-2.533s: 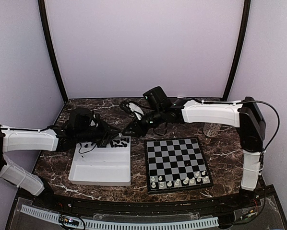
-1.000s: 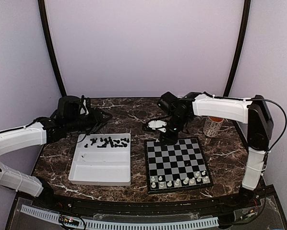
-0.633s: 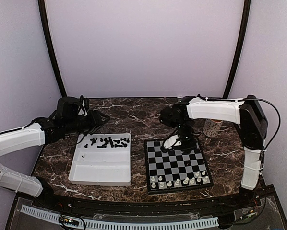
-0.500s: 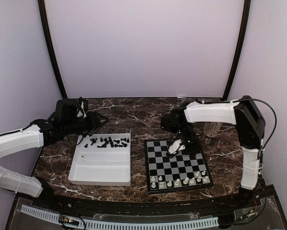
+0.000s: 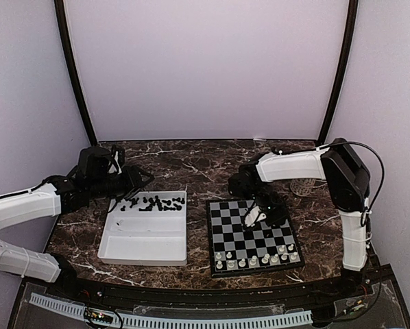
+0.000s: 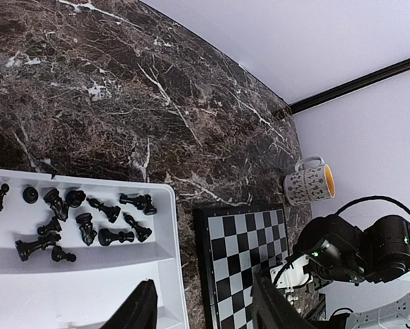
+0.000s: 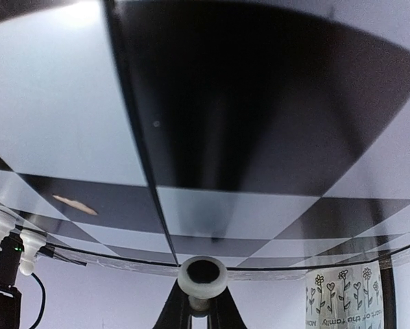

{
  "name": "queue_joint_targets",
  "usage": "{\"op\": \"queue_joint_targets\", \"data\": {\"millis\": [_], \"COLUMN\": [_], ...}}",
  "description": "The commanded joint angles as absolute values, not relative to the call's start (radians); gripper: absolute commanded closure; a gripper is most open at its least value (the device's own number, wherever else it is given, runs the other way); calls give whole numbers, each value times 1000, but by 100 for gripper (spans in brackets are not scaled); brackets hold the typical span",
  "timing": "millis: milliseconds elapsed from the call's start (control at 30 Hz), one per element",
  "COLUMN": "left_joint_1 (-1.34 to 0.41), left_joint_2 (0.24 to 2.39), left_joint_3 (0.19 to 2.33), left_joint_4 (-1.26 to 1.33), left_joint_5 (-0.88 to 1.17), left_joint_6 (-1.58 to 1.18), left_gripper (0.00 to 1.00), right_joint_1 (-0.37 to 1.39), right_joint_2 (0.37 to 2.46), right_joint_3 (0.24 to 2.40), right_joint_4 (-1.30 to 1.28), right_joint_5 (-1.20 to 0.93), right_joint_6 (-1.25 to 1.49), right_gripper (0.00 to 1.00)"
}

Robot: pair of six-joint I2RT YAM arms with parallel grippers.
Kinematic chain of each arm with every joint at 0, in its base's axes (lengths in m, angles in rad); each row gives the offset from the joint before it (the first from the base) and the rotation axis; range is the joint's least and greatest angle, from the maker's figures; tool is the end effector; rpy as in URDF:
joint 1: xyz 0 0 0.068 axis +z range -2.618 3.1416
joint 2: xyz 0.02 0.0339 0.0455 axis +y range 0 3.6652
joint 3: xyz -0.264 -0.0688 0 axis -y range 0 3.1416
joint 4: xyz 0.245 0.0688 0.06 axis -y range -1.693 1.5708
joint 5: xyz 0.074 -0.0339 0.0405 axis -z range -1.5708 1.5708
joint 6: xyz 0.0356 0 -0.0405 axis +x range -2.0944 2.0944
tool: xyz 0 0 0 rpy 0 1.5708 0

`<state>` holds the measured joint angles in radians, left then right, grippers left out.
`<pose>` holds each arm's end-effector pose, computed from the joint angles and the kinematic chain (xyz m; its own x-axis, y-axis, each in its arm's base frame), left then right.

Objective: Set up the chess pieces on the board
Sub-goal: Place the pawn on the chessboard.

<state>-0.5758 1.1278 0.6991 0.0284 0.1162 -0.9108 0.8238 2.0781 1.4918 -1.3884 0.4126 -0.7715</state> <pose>0.2119 -0.1425 0.2621 -0.6984 -0.4821 -0.5289 0.1283 0.6428 -0.7552 0.2440 0.2424 0.1606 0.0954 -0.8370 0.5388 -0.9942 -0.1071 0.0097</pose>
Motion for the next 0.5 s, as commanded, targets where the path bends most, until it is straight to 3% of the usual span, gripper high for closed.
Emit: {"op": "queue_joint_targets", "data": {"millis": [0, 167, 467], "left_joint_1": [-571, -571, -570], "left_joint_2": [1112, 1112, 1117], "left_joint_3": [681, 676, 671], "left_joint_4": [50, 52, 60], "left_joint_5": [134, 138, 142], "left_joint_6": [-904, -906, -911], "left_gripper": [51, 51, 50], "right_joint_1": [831, 831, 831], "right_joint_2": [2100, 2091, 2083], "right_joint_3": [1502, 1506, 1516], "right_joint_4": [-1417, -1417, -1418], "right_joint_5": [422, 416, 387], "right_joint_6": [-742, -740, -730], "right_gripper": [93, 85, 81]}}
